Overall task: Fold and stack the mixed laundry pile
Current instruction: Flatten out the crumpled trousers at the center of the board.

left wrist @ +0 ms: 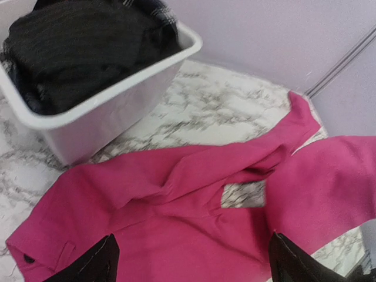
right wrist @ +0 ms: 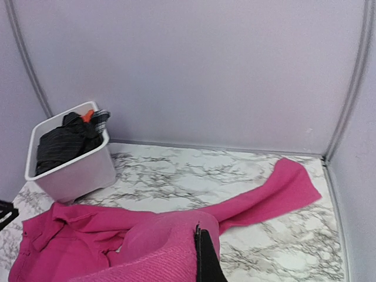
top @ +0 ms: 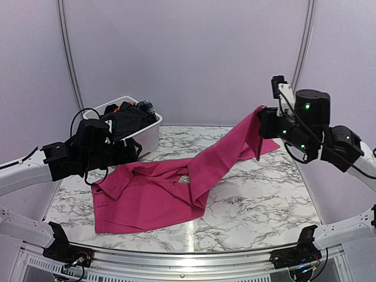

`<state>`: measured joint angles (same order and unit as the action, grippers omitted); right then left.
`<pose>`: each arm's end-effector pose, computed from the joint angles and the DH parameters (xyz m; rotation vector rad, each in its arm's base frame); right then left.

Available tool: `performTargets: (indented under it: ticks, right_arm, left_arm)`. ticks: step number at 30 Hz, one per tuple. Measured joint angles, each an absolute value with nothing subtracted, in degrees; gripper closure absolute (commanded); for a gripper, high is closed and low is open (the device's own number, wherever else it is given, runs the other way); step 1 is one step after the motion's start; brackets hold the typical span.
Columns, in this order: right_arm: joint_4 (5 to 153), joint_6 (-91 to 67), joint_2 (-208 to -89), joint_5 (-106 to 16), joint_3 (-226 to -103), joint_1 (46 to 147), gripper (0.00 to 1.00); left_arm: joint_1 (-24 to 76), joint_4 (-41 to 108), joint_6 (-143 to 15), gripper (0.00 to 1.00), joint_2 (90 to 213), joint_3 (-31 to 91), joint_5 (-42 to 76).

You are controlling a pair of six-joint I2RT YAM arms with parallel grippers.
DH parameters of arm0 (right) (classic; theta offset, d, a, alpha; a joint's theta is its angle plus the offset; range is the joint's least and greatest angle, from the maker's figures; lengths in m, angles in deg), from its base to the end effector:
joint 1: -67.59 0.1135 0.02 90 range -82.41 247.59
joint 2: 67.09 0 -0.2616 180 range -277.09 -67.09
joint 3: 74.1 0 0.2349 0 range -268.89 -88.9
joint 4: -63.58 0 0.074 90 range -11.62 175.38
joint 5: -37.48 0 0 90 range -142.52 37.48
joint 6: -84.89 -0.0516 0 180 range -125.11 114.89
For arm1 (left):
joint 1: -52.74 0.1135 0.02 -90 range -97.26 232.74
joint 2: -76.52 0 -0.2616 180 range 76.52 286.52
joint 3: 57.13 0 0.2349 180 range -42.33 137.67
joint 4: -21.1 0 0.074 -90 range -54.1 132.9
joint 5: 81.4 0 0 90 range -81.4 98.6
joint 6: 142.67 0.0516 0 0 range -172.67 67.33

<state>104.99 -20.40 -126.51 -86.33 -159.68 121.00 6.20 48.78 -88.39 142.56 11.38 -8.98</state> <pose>0.1485 0.1519 0.4115 -0.1881 1.7924 0.3162 0.1901 -0.1779 0.3102 -0.0069 2.0423 -0.6116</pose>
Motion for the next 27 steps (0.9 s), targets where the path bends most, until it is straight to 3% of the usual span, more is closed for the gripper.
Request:
performTargets:
  ticks: [10,16,27]
  right_arm:
    - [132.95,-33.62,-122.55,-95.79,-164.66,117.46,1.0]
    - [148.62,-42.34,-123.64,-101.3,-175.46,117.0,1.0]
    - [156.22,-42.5,-122.16,-103.53,-182.08,108.78,1.0]
  left_arm:
    - [10.76,58.92,-100.61,0.35,144.62,-3.07,-6.64]
    - [18.39,59.64,-104.46,0.39,149.16,-7.94,-4.37]
    - [31.22,57.52,-102.78,0.49,152.07,-9.19,0.63]
